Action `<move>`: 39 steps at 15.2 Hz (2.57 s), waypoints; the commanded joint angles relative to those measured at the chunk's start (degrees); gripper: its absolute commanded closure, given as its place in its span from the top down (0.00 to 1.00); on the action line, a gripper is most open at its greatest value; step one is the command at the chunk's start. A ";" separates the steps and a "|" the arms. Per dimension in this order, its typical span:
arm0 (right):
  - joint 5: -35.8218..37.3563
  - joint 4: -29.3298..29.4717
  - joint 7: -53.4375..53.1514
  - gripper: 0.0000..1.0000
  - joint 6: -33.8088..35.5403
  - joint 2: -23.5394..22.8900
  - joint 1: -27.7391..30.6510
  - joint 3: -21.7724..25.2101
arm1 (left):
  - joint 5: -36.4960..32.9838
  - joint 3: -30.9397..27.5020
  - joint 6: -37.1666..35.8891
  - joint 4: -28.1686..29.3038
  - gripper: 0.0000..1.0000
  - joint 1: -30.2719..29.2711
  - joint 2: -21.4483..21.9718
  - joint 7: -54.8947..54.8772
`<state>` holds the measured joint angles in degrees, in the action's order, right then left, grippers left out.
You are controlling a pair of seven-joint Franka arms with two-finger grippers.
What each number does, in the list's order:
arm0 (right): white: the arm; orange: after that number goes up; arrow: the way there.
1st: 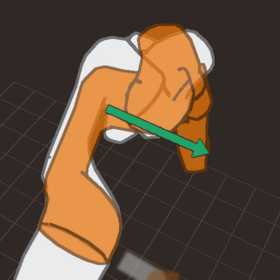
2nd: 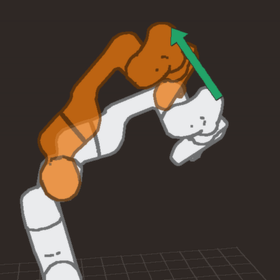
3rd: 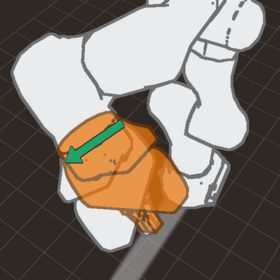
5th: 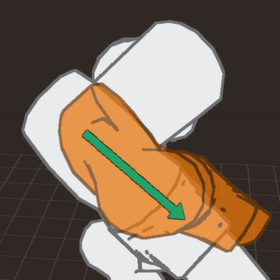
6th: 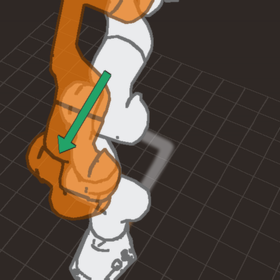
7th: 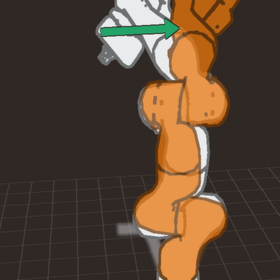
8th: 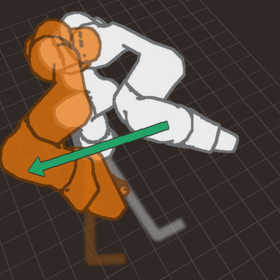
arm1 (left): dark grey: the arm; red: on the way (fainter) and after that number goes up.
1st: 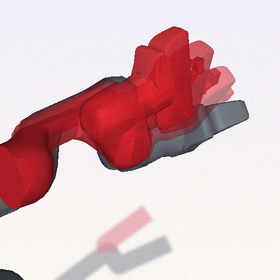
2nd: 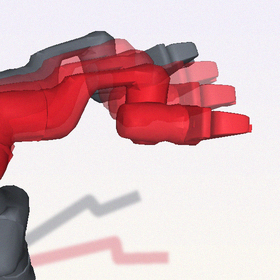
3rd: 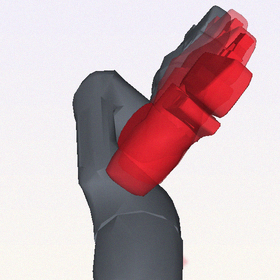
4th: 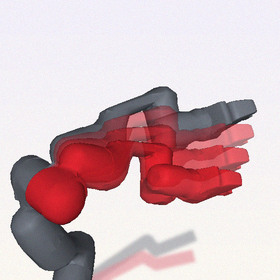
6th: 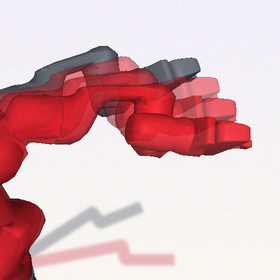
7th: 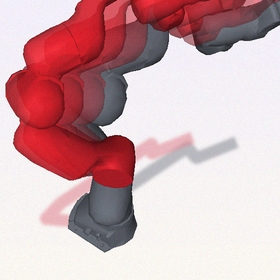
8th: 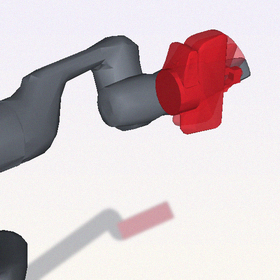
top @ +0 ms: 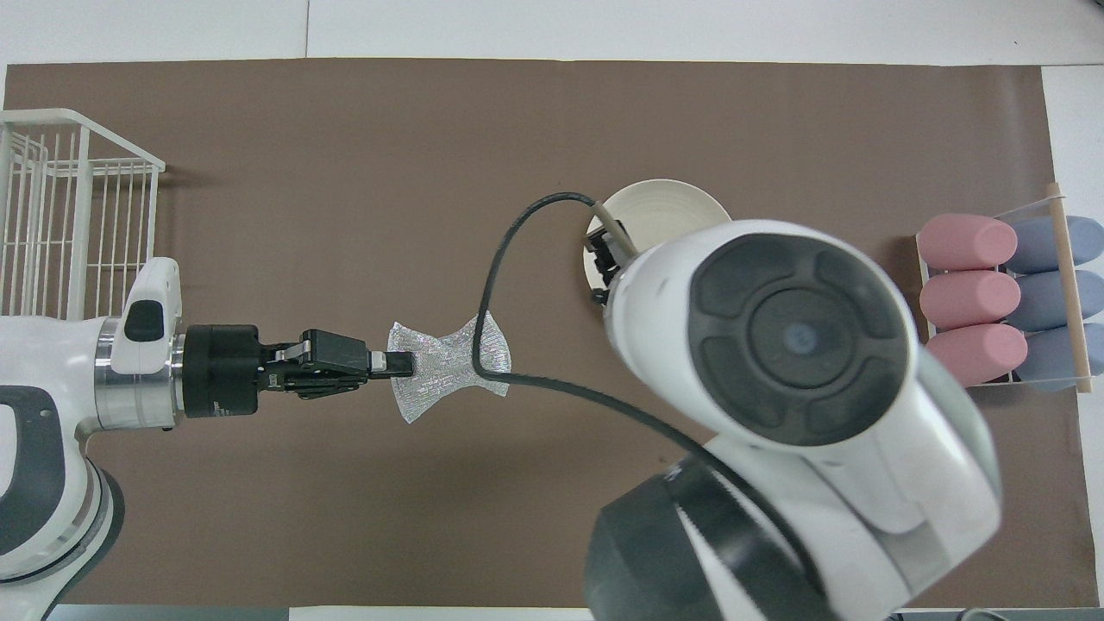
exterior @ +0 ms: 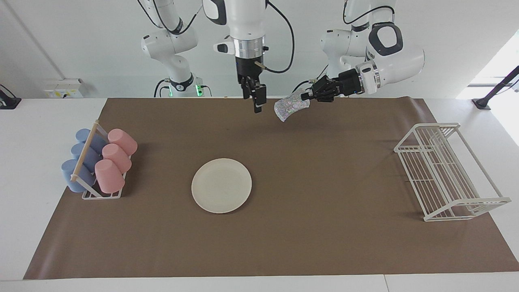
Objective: Wipe plate with sponge
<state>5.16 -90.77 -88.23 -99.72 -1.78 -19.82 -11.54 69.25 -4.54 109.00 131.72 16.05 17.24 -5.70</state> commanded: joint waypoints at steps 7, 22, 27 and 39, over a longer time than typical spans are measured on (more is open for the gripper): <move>-4.01 -2.56 65.14 1.00 5.06 3.01 24.02 -0.24 | -20.28 -0.03 -9.93 -1.89 0.00 -12.44 -0.19 2.27; -4.28 -0.63 85.24 1.00 18.07 3.01 15.08 14.61 | -67.46 0.50 -21.11 -31.15 0.00 -12.20 -15.39 2.53; -4.28 -1.25 87.35 1.00 15.62 3.01 15.07 14.87 | -87.77 0.50 -22.87 -36.26 0.00 -7.00 -17.50 6.75; -4.28 -4.93 86.65 1.00 11.74 4.59 16.65 14.79 | -123.20 0.76 -17.51 -25.65 0.00 -1.11 -24.18 36.27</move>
<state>1.70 -92.73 -2.70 -86.48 1.03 -3.60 3.33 -49.86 -3.24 89.31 101.29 14.69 -7.72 27.00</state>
